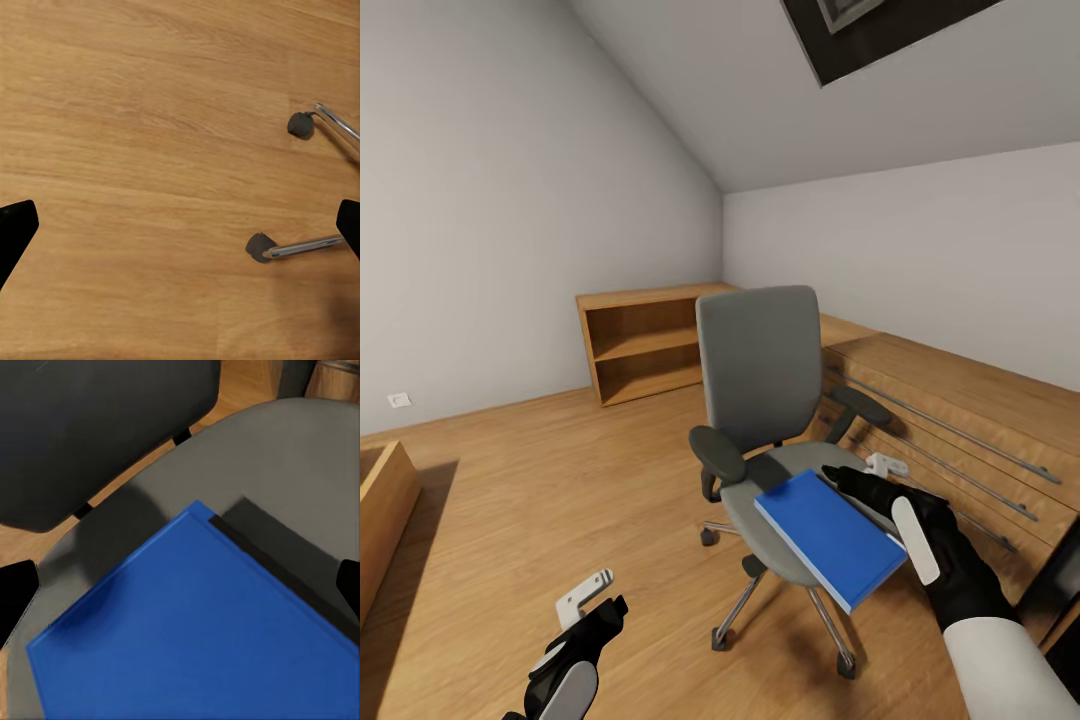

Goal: In the bedroom, organize the workspace by keeping the computer under the desk, ensuring the monitor is on the desk, placing the keyboard on the desk next to the monitor, placing the mouse on the desk next to the keyboard, moving the folder from the swivel chair onto the desk next to the mouse, stacking the notebook on top of the folder with the pen on top of the notebook, and positioning the swivel chair next to the desk.

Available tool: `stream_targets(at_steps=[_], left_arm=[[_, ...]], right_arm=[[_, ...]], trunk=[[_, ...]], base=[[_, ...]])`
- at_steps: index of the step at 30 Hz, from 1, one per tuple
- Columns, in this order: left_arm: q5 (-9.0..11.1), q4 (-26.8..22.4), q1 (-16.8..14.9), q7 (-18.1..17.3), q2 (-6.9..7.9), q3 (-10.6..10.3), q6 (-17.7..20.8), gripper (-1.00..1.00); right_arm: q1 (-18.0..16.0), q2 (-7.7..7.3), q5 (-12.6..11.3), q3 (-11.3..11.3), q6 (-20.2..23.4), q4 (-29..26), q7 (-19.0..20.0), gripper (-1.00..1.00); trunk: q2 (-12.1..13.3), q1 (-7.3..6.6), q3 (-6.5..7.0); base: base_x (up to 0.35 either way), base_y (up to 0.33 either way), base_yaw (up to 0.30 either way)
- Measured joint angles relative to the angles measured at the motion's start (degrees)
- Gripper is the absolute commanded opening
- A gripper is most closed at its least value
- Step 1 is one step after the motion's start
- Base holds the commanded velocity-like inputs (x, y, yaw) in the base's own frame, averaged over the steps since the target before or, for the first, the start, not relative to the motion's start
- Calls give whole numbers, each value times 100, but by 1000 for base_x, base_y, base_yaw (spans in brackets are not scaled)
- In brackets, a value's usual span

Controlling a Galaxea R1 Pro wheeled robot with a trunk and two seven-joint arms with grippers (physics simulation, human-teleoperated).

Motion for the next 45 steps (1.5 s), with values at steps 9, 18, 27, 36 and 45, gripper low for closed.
stream_targets(at_steps=[9,18,27,36,45], left_arm=[[3,0,0,0,0,3,2,100],[15,0,-1,-2,8,6,10,100],[17,-1,-1,0,9,11,10,100],[25,-1,-1,-5,9,12,10,100],[33,-1,0,-6,8,5,11,100]], right_arm=[[16,39,-18,-9,0,-137,5,100],[210,60,-504,-12,-7,-680,2,100],[356,61,-570,-13,-11,-917,1,100],[386,61,-561,-12,-56,-934,4,100],[388,60,-549,-13,-69,-922,10,100]], trunk=[[0,0,0],[0,3,0],[0,3,28],[0,3,105],[0,2,187]], base=[[-1,0,0],[-154,69,-38],[-289,139,-78],[-297,158,-7],[-243,228,-45]])
